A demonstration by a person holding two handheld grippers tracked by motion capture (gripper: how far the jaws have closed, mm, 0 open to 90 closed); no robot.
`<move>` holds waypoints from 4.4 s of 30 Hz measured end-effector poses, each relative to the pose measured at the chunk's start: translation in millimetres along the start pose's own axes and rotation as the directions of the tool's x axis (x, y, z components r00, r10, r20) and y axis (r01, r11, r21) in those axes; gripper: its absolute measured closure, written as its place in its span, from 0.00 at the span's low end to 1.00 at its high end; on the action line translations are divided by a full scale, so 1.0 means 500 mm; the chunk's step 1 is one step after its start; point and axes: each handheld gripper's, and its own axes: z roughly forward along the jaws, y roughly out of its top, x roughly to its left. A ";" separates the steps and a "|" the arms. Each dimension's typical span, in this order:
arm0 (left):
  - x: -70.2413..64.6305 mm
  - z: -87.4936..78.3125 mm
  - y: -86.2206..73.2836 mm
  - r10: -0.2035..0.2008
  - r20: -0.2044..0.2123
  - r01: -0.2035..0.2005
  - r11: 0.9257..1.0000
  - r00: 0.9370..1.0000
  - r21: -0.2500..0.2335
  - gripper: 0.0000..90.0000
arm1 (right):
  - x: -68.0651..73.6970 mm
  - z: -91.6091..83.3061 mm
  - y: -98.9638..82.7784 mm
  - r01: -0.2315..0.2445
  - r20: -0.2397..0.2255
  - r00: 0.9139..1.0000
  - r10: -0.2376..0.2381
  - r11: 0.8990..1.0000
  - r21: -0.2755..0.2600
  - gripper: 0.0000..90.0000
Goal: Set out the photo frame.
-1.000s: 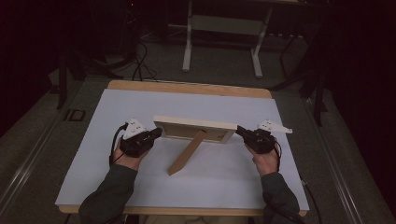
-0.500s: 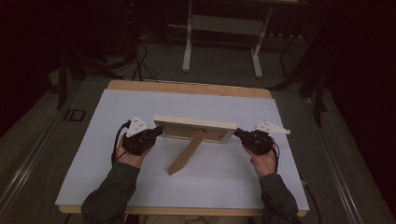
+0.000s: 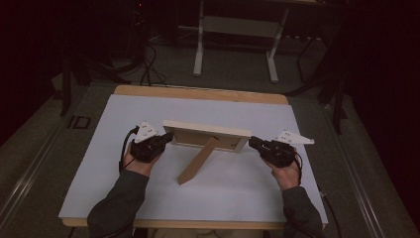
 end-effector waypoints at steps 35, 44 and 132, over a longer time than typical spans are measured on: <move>0.028 0.030 0.004 -0.039 -0.003 0.039 0.999 0.999 0.034 1.00 | 0.018 0.051 0.041 0.164 -0.155 0.975 -0.159 0.986 0.018 0.64; 0.036 0.051 0.026 -0.033 0.001 0.033 0.999 0.999 0.032 1.00 | 0.045 0.044 0.038 0.216 -0.123 0.970 -0.211 0.976 0.028 0.69; 0.013 0.219 0.130 -0.049 0.166 0.034 0.995 0.985 0.094 1.00 | 0.229 0.185 0.070 0.252 -0.147 0.959 -0.243 0.967 0.043 0.60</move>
